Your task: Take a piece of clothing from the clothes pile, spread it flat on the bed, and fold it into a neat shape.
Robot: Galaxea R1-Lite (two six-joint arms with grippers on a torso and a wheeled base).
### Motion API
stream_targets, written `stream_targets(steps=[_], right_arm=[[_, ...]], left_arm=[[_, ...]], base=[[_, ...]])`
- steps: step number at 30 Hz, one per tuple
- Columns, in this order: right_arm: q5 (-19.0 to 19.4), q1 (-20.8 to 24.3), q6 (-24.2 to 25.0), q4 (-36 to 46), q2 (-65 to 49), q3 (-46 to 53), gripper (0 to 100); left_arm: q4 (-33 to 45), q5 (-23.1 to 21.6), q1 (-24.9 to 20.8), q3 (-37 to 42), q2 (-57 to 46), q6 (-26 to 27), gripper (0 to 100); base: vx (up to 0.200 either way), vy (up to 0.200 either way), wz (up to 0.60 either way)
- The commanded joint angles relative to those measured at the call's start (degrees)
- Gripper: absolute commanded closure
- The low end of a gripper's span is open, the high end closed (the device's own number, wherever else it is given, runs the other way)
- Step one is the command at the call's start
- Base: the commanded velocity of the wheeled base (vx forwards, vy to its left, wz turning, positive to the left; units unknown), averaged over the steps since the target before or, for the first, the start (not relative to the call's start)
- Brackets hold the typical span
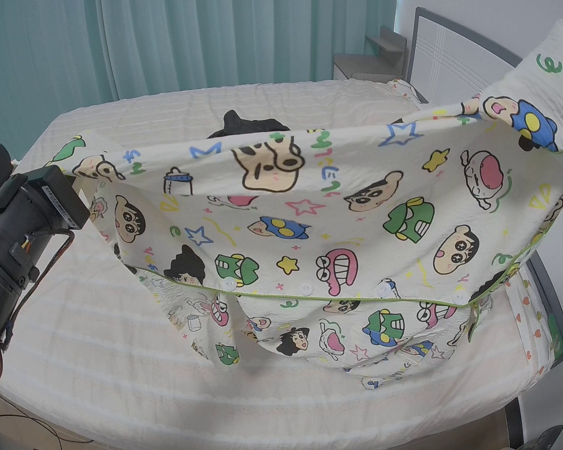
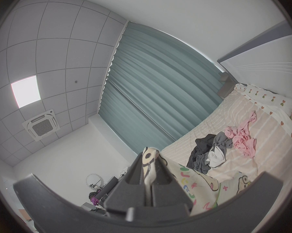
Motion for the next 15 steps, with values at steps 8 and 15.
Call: stream_targets(steps=[8, 15], right_arm=[[1.15, 0.05, 0.01, -0.01, 0.94, 0.59, 100], [1.59, 0.05, -0.08, -0.27, 2.35, 0.68, 100]], left_arm=[[0.05, -0.03, 1.03, 0.17, 0.04, -0.02, 100], [-0.04, 0.06, 1.38, 0.35, -0.58, -0.11, 100]], base=[[0.000, 0.200, 0.00], [0.000, 0.200, 0.00]])
